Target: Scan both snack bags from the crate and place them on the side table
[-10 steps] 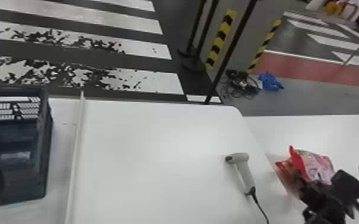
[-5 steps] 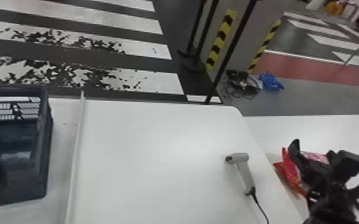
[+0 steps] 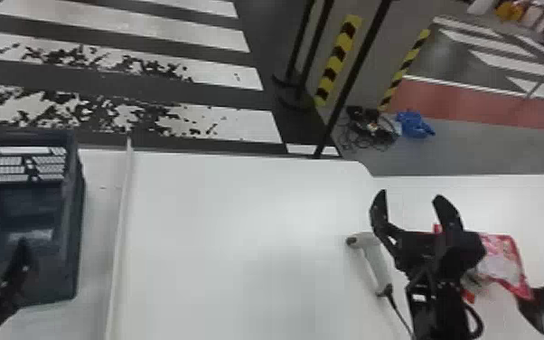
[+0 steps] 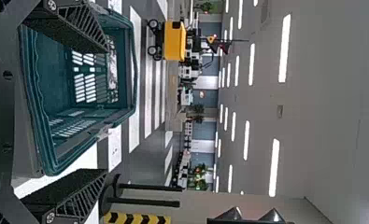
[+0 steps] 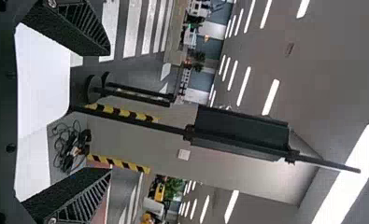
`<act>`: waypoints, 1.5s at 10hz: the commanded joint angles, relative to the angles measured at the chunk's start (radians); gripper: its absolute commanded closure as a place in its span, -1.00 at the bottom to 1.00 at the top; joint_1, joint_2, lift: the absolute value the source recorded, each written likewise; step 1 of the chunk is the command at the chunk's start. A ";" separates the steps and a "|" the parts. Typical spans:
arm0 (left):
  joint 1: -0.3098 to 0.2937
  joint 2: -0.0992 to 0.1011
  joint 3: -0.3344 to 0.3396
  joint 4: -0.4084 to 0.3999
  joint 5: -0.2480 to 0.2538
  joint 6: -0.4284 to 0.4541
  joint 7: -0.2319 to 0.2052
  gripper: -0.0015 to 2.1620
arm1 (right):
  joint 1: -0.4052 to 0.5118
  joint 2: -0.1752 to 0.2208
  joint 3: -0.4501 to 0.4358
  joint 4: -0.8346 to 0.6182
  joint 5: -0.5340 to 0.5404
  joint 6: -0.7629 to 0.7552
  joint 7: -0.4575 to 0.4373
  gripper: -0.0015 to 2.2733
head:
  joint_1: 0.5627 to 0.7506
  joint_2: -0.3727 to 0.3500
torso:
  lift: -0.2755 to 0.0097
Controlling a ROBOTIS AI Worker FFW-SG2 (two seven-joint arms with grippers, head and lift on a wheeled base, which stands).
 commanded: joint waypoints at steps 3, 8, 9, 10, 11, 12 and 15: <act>-0.008 -0.009 -0.065 -0.023 -0.043 0.015 0.051 -0.92 | 0.063 0.002 0.207 0.003 0.051 -0.061 -0.088 -0.96 | 0.41 -0.52 | 0.24; 0.041 -0.003 -0.099 -0.053 -0.100 0.012 0.111 -0.92 | 0.173 0.002 0.347 -0.002 0.117 -0.125 -0.167 -0.96 | 0.41 -0.33 | 0.24; 0.052 0.000 -0.094 -0.067 -0.103 0.012 0.121 -0.92 | 0.192 0.002 0.371 -0.005 0.119 -0.131 -0.170 -0.96 | 0.41 -0.30 | 0.24; 0.076 0.005 -0.082 -0.089 -0.109 0.015 0.120 -0.92 | 0.207 0.002 0.385 -0.005 0.120 -0.147 -0.186 -0.96 | 0.41 -0.24 | 0.24; 0.099 0.009 -0.071 -0.118 -0.121 0.024 0.118 -0.92 | 0.215 0.002 0.384 -0.005 0.120 -0.147 -0.198 -0.96 | 0.41 -0.19 | 0.24; 0.127 0.017 -0.053 -0.162 -0.130 0.052 0.117 -0.92 | 0.221 0.002 0.382 -0.023 0.114 -0.141 -0.204 -0.96 | 0.41 -0.16 | 0.24; 0.145 0.024 -0.031 -0.216 -0.132 0.110 0.117 -0.92 | 0.233 0.002 0.379 -0.081 0.076 -0.049 -0.203 -0.96 | 0.41 -0.16 | 0.24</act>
